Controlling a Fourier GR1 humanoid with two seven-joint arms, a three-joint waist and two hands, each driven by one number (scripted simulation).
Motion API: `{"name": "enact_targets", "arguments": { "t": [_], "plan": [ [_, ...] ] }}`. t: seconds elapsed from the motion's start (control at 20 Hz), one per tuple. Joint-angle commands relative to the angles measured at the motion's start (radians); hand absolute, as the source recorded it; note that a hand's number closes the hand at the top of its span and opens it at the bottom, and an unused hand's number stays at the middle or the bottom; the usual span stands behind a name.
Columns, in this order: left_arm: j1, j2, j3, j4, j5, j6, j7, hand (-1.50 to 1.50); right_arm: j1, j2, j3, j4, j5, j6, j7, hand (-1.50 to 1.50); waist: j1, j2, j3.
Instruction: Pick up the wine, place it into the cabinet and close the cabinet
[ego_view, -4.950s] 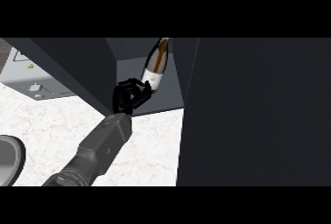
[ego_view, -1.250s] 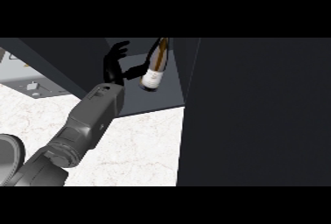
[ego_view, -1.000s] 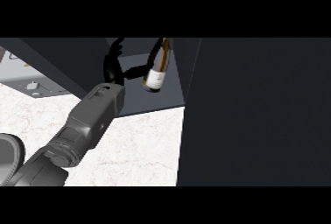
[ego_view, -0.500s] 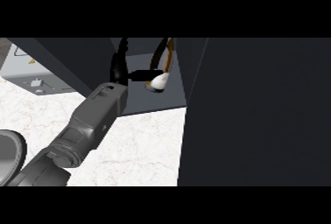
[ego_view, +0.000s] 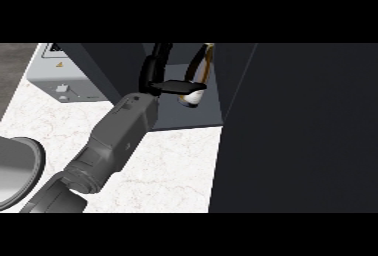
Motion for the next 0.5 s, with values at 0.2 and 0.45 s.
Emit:
{"name": "enact_targets", "arguments": {
  "t": [0.2,0.45],
  "plan": [
    [0.026,0.064,0.021,-0.048,-0.006,-0.19,0.038,-1.5,0.015,-0.021,-0.004,-0.074,0.013,-0.039,0.048,-1.5,0.06,-0.028,0.008],
    [0.087,0.011,-0.017,-0.234,-0.048,-0.074,0.066,-1.5,0.063,-0.031,-0.01,-0.115,0.016,-0.061,0.071,-1.5,0.089,-0.041,0.009]
  ]
}}
